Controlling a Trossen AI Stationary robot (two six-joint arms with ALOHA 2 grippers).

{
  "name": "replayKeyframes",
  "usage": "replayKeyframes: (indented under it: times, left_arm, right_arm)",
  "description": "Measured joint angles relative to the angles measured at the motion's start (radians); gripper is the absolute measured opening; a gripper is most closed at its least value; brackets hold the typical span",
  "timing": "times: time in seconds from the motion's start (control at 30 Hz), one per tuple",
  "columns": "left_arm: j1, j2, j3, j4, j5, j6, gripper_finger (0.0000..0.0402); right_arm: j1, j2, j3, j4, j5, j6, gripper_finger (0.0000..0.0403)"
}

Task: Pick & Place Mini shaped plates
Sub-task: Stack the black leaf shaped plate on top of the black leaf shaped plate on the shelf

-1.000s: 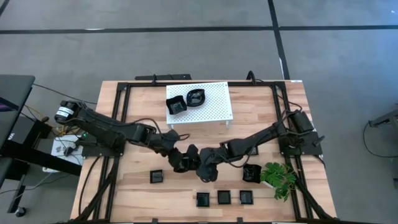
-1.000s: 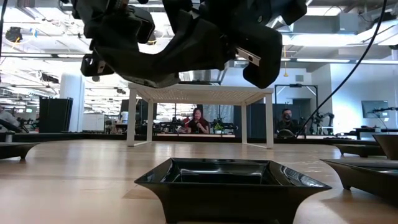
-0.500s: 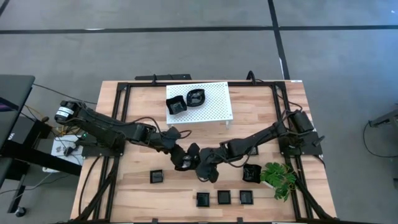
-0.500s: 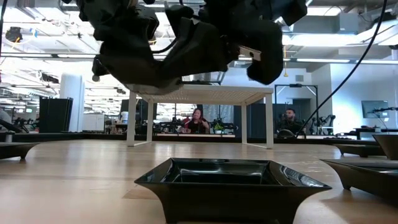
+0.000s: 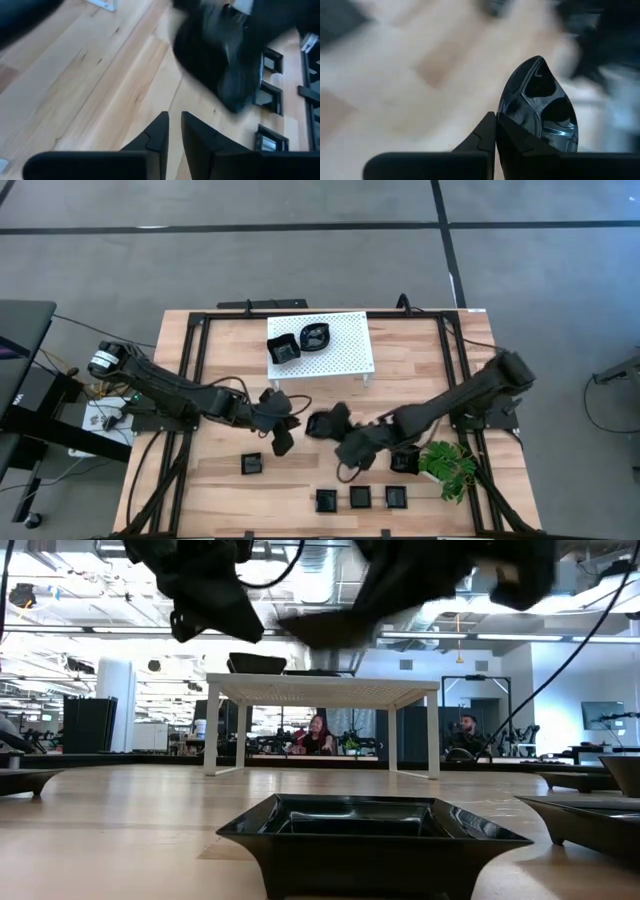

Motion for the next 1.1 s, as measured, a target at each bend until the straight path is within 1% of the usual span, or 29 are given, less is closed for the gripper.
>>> replayKeyframes:
  times: [0.07, 0.1, 0.17, 0.23, 0.27, 0.33, 0.43, 0.47, 0.5, 0.57, 0.67, 0.83, 1.1]
  left_arm:
    - [-0.023, 0.0, 0.0, 0.004, -0.027, 0.002, 0.0044]
    - [-0.035, 0.0, 0.0, 0.004, -0.045, 0.002, 0.0041]
    - [-0.059, 0.0, 0.0, 0.005, -0.087, 0.002, 0.0035]
    - [-0.087, 0.0, 0.0, 0.008, -0.148, 0.003, 0.003]
    - [-0.102, 0.0, 0.0, 0.008, -0.183, 0.003, 0.0027]
    - [-0.133, 0.0, 0.0, 0.01, -0.243, 0.003, 0.0023]
    - [-0.165, 0.0, 0.0, 0.011, -0.306, 0.003, 0.0018]
    - [-0.173, 0.0, 0.0, 0.012, -0.33, 0.003, 0.0017]
    - [-0.178, 0.0, 0.0, 0.013, -0.352, 0.012, 0.0015]
    - [-0.181, 0.0, 0.0, 0.016, -0.373, 0.037, 0.0013]
    - [-0.179, -0.002, 0.0, 0.018, -0.376, 0.046, 0.001]
    - [-0.17, -0.002, 0.0, 0.019, -0.376, 0.046, 0.001]
    - [-0.166, -0.003, -0.034, 0.021, -0.376, 0.044, 0.0008]
  right_arm:
    - [-0.017, -0.07, 0.0, -0.027, 0.097, -0.032, 0.0002]
    - [-0.036, -0.102, 0.0, -0.033, 0.124, -0.053, 0.0001]
    - [-0.095, -0.159, 0.001, -0.031, 0.13, -0.098, 0.0001]
    - [-0.174, -0.207, 0.001, -0.034, 0.109, -0.159, 0.0002]
    - [-0.22, -0.227, 0.001, -0.029, 0.077, -0.198, 0.0002]
    - [-0.325, -0.248, 0.001, -0.02, -0.033, -0.267, 0.0001]
    - [-0.479, -0.232, 0.001, 0.01, -0.269, -0.307, 0.0001]
    - [-0.52, -0.215, 0.001, 0.033, -0.319, -0.309, 0.0001]
    - [-0.554, -0.197, 0.001, 0.055, -0.337, -0.309, 0.0001]
    - [-0.607, -0.16, 0.0, 0.07, -0.34, -0.335, 0.0001]
    - [-0.651, -0.105, 0.0, 0.096, -0.344, -0.407, 0.0001]
    - [-0.683, -0.04, 0.0, 0.153, -0.35, -0.491, 0.0001]
    - [-0.68, -0.027, 0.0, 0.176, -0.35, -0.516, 0.0001]
